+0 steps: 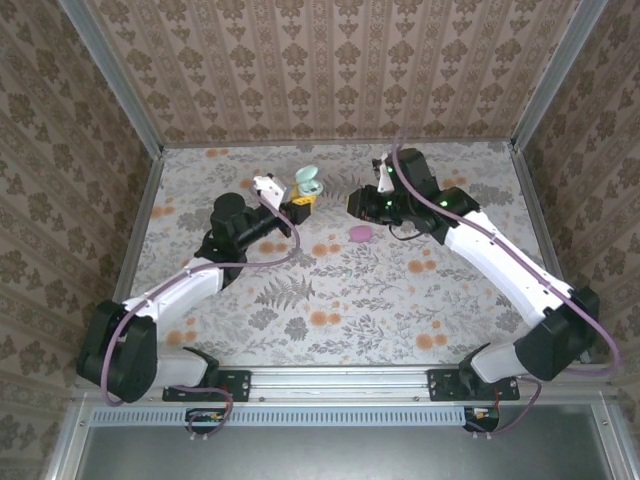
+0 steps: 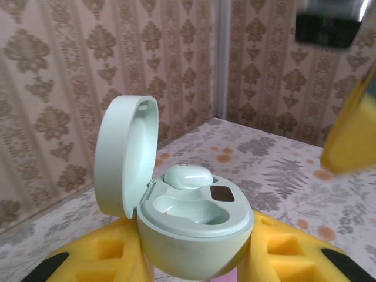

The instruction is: Insert wireless bluetooth earbuds into charging case

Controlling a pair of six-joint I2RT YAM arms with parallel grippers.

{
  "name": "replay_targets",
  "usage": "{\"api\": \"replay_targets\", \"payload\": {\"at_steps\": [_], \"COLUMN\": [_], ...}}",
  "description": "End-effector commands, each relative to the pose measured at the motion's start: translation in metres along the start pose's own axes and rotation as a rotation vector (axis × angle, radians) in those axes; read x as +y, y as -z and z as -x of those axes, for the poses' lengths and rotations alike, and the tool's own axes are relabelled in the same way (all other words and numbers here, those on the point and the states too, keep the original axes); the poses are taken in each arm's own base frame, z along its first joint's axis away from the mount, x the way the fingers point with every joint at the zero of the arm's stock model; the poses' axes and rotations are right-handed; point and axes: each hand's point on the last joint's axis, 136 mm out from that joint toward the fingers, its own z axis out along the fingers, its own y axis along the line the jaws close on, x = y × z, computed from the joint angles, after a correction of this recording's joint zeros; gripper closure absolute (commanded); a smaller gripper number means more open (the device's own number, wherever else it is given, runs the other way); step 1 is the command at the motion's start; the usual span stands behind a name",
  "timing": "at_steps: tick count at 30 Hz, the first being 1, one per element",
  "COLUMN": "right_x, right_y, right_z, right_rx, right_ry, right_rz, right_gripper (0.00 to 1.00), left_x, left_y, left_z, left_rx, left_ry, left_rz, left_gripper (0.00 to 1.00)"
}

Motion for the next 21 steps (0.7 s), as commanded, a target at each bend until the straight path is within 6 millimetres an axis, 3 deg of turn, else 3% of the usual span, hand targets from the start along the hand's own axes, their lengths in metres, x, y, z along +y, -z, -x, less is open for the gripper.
{"api": "replay_targets", "payload": {"at_steps": [1,6,12,21], "right_x": [-0.057,-0.081,-0.102,-0.126], "right_y": [-0.032,-0.072,-0.106,-0.123], "right_z": [-0.045,-0.092,-0.124,-0.146], "right_rx": [0.174,0.357,0.456,0.522], "right_ry": [0.006,-0.02,-0.052,-0.059], "right_rz": [-0.201,-0.239,-0.319,-0.383], "right_gripper": [0.71,0.66,0.64,0.68], "left_x": [0.013,0.016,0.017,0.014], "left_y": [0.011,0.017,0.022,0.029], "left_z": [0.002,-0.004,-0.001,0.0], "left_rx": [-0.001,0.02,0.014,0.014], "left_ry": [0.009,0.009,-0.002,-0.004], "left_rz": [0.073,0.104,0.111,0.103], "left_gripper": [0.7,0.7,0.7,0.7]}}
